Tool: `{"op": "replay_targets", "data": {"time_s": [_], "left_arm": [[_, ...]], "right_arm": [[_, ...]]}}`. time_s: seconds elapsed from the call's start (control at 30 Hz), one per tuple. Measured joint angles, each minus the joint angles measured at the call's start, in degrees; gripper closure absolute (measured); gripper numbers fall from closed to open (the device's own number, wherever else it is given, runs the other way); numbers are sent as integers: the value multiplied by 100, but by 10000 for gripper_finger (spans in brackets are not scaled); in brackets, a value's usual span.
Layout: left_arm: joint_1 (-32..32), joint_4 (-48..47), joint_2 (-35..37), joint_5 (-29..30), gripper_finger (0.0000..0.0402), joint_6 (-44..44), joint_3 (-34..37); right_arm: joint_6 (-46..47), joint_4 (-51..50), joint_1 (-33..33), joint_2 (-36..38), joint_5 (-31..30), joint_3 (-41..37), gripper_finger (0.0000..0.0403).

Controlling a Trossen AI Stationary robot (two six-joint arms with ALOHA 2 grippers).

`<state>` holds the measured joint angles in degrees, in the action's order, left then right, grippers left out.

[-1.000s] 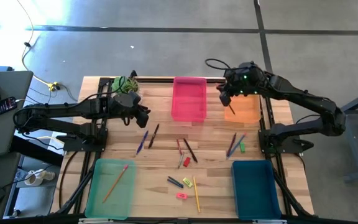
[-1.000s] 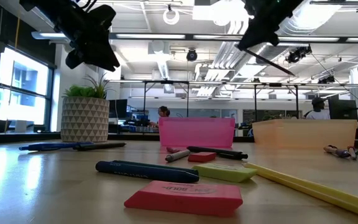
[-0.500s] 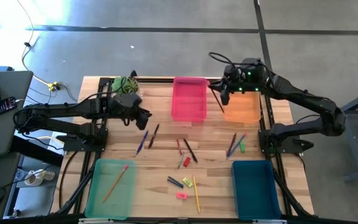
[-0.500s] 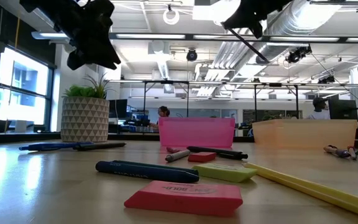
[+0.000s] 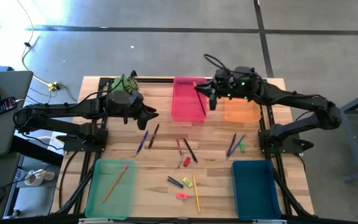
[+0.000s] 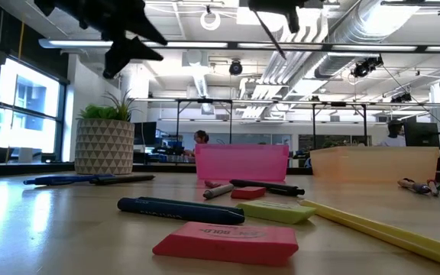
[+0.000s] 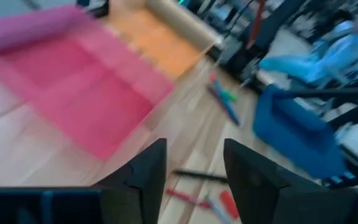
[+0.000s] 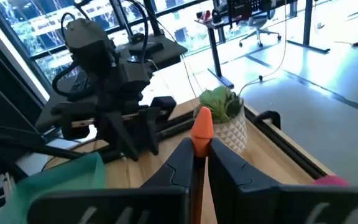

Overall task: Sort crayons/erasers/pens/pencils in bins
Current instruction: Put the brown pencil into the green bin bin

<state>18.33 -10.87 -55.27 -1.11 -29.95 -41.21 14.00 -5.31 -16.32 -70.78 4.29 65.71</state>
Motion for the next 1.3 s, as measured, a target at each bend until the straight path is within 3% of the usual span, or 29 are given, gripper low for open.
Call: {"op": "replay_targets", "data": {"time_s": [0.23,0.5,0.63,1.3], "left_arm": [[0,577,0,-55,216,17,0],[-49,1502,-280,-971,217,265,0],[-194,1905,-508,-1028,217,531,0],[-313,3545,-1476,-1019,218,510,-4]], "right_arm": [[95,926,413,-440,-403,0,391],[101,2155,738,-960,-570,0,391],[158,2520,879,-1149,-570,0,391],[554,3047,975,-1592,-561,0,391]]}}
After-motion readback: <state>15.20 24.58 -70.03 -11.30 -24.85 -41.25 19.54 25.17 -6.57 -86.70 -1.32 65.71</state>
